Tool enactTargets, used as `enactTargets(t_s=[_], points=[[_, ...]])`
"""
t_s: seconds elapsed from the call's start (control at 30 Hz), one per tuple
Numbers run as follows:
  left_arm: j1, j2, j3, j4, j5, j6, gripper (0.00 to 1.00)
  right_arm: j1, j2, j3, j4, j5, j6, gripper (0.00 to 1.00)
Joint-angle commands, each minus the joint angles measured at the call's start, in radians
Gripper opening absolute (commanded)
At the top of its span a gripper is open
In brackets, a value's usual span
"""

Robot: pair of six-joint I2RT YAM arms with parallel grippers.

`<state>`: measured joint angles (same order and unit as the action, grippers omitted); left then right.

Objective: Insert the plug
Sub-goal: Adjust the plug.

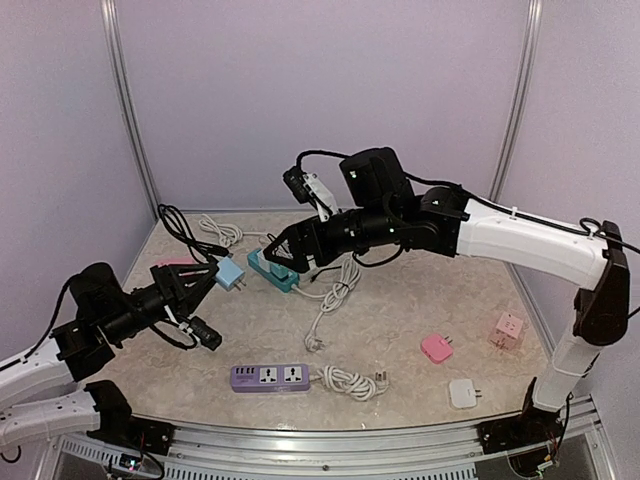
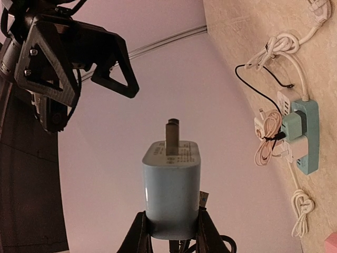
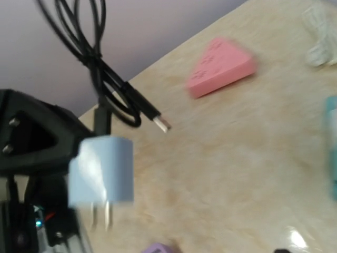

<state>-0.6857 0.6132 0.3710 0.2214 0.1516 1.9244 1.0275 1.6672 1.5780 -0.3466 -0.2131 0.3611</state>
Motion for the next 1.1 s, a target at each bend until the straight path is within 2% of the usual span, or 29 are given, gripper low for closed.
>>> enactTargets(t_s=[0.0,0.1,0.3,0.53,0.77,0.9,1.07], points=[[0.003,-0.004,-0.026,0.126,0.096,0.539,0.0,0.03,0.123,0.099,-0.014,-0.135,0.054,0.84],[0.0,-0.013,-0.035,0.116,0.127,0.533,0.0,0.061,0.154,0.123,-0.011,-0.158,0.004,0.84],[-0.002,-0.031,-0.061,0.125,0.184,0.543,0.0,0.062,0.193,0.151,-0.011,-0.336,-0.027,0.76],[-0.023,-0.024,-0.069,0.167,0.21,0.549,0.0,0.042,0.279,0.22,-0.04,-0.445,0.018,0.66],[-0.035,-0.028,-0.072,0.174,0.2,0.542,0.0,0.016,0.314,0.212,-0.006,-0.489,0.083,0.63],[-0.037,-0.024,-0.069,0.181,0.188,0.541,0.0,0.017,0.334,0.2,0.067,-0.584,0.131,0.5],[-0.04,-0.017,-0.069,0.185,0.188,0.54,0.0,0.017,0.356,0.202,0.062,-0.637,0.145,0.35]])
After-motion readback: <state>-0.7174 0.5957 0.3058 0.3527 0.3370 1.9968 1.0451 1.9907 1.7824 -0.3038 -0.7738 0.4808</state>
